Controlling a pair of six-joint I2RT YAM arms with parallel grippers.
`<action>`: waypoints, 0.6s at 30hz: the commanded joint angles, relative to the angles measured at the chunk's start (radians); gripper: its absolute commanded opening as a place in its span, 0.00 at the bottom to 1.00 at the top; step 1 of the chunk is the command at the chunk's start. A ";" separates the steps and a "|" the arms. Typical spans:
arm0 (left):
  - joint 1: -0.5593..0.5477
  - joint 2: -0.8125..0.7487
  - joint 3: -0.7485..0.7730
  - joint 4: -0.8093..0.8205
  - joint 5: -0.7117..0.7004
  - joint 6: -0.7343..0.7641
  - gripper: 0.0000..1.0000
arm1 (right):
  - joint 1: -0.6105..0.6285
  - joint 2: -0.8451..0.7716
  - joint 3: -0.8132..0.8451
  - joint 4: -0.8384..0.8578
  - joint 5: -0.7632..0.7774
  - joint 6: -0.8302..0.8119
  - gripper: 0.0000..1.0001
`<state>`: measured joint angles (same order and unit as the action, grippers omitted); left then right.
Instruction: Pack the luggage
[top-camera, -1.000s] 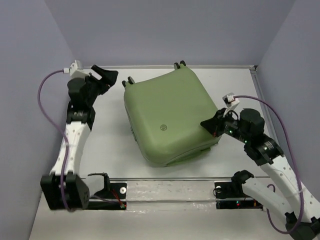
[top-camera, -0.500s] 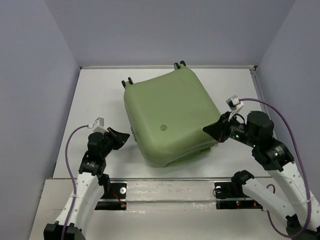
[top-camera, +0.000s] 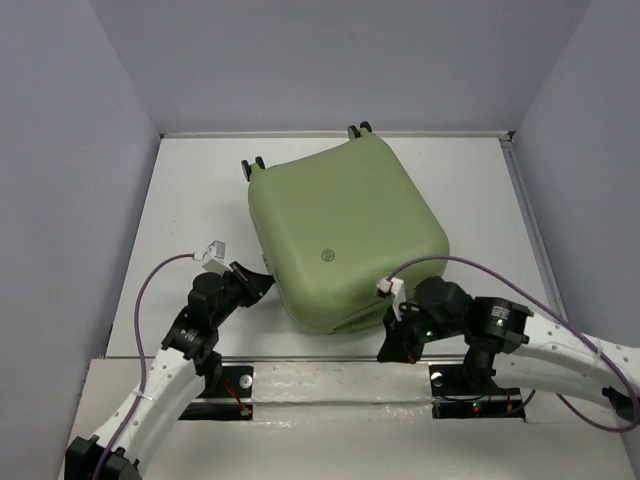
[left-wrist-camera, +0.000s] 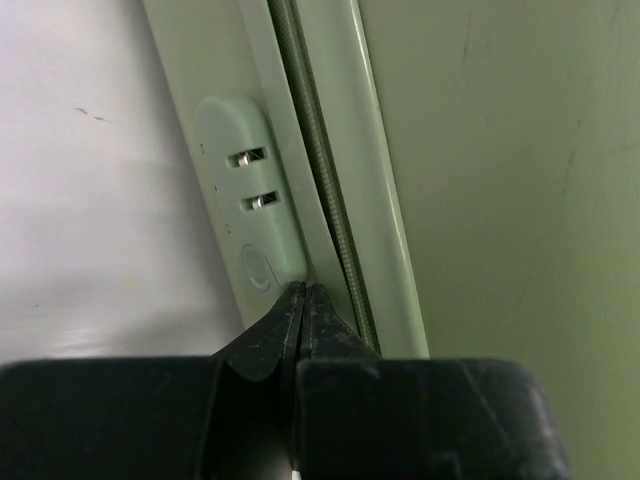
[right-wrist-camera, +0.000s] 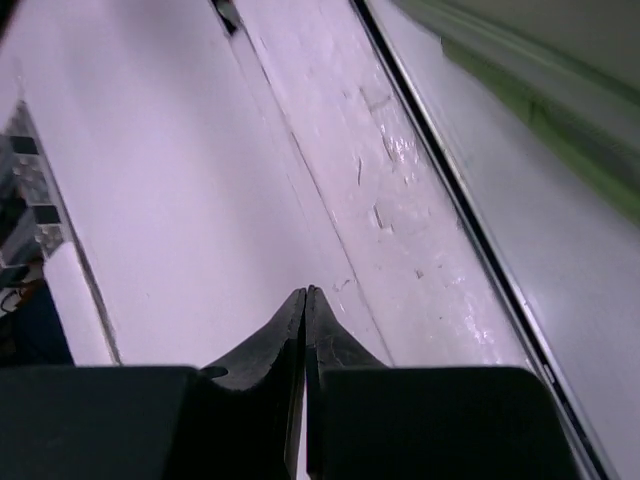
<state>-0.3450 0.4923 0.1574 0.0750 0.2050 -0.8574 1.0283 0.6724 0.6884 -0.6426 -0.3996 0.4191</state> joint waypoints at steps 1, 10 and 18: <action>-0.130 -0.026 -0.073 0.016 -0.058 -0.075 0.06 | 0.244 0.081 -0.053 0.176 0.464 0.202 0.07; -0.382 0.006 -0.151 0.032 -0.191 -0.184 0.06 | 0.510 0.271 -0.296 0.532 1.247 0.496 0.07; -0.393 0.054 -0.098 0.069 -0.246 -0.158 0.06 | 0.533 0.498 -0.408 0.767 1.741 0.616 0.07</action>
<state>-0.7334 0.5156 0.0452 0.0566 0.0128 -1.0122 1.5471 1.0824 0.2882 -0.0860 0.9432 0.9260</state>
